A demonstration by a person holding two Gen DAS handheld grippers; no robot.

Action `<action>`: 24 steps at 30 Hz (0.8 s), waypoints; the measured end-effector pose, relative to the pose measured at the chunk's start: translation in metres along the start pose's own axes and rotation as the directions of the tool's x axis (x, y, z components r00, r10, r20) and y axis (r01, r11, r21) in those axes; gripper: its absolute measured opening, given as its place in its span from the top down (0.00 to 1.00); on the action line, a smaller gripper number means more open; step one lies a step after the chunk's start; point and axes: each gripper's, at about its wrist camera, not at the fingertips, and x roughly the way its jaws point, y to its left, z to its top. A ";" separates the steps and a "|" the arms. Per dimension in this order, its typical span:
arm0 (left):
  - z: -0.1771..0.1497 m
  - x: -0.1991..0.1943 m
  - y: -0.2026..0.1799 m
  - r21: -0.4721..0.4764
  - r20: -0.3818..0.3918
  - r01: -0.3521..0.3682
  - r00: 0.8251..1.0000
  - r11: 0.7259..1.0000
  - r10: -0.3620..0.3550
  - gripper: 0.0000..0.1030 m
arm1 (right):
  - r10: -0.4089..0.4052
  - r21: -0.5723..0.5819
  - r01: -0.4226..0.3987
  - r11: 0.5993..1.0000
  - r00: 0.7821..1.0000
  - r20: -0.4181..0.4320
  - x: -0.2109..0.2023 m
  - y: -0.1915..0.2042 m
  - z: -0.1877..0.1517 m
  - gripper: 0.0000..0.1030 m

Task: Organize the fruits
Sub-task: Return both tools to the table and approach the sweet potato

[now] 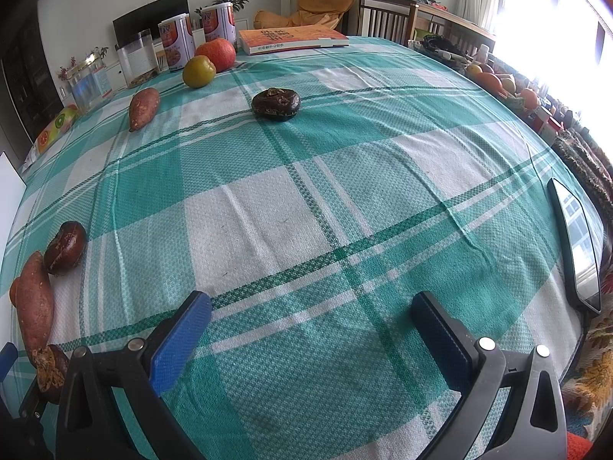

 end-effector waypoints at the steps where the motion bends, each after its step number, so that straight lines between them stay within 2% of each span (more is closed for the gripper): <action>1: 0.000 0.000 0.000 0.000 0.000 0.000 1.000 1.000 0.000 0.09 | 0.000 0.000 0.000 1.000 1.000 0.000 0.000 0.000 0.000 0.00; 24: 0.001 0.000 0.003 -0.002 -0.001 0.023 1.000 1.000 -0.023 0.08 | -0.003 0.000 0.003 1.000 1.000 0.000 0.000 0.001 0.000 0.00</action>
